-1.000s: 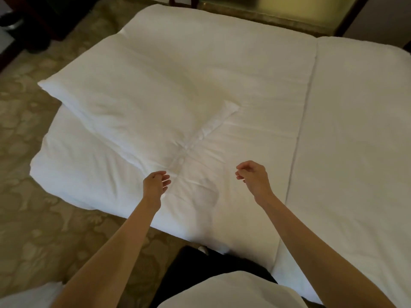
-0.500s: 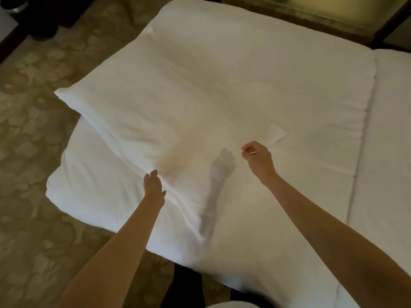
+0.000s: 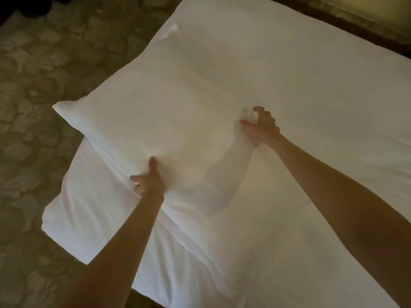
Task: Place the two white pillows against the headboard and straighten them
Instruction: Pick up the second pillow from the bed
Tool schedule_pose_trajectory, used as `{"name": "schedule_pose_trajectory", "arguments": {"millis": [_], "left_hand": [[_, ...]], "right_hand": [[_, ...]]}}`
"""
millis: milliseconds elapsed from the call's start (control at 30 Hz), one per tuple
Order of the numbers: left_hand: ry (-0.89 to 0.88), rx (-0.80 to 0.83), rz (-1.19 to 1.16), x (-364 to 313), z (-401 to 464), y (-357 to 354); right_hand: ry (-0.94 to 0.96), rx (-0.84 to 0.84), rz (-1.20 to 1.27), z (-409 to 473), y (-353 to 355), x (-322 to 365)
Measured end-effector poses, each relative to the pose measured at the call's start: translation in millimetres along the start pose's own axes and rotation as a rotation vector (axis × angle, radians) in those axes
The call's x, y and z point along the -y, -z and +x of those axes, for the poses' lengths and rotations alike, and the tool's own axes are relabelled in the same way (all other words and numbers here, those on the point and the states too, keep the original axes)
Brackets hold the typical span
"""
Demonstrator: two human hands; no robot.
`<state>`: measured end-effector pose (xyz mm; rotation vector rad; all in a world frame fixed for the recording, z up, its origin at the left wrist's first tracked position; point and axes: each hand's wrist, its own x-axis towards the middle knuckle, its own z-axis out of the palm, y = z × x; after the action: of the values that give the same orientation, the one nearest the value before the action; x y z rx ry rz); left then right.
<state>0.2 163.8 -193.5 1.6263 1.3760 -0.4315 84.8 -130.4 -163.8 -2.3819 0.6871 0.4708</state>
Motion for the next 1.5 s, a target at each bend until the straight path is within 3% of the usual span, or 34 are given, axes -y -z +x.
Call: {"name": "schedule_pose_trajectory", "arguments": {"millis": [167,333,633,867,1200,1500], "left_hand": [[0.055,-0.052,-0.048,-6.6,22.3,-8.5],[0.039,0.051,-0.212,-7.5,30.9,-10.3],[0.068,0.229,-0.28,-3.9,11.5,8.0],[0.017,0.334,-0.257,1.4,-27.2,21.0],[-0.185,0.55,-0.106,9.7,-112.0,33.7],[-0.382,0.708,0.021,65.1,-230.0,9.3]], "right_hand": [[-0.01,0.169,-0.073,44.6,-15.4,18.6],[-0.057,0.224,-0.011,46.9,-29.7,18.9],[0.053,0.045,0.096,8.7,-21.0,12.8],[0.124,-0.172,0.038,-50.7,11.1,-10.7],[-0.058,-0.257,0.294,-194.2,68.0,-94.4],[-0.242,-0.494,0.531,-339.0,101.3,-213.2]]}}
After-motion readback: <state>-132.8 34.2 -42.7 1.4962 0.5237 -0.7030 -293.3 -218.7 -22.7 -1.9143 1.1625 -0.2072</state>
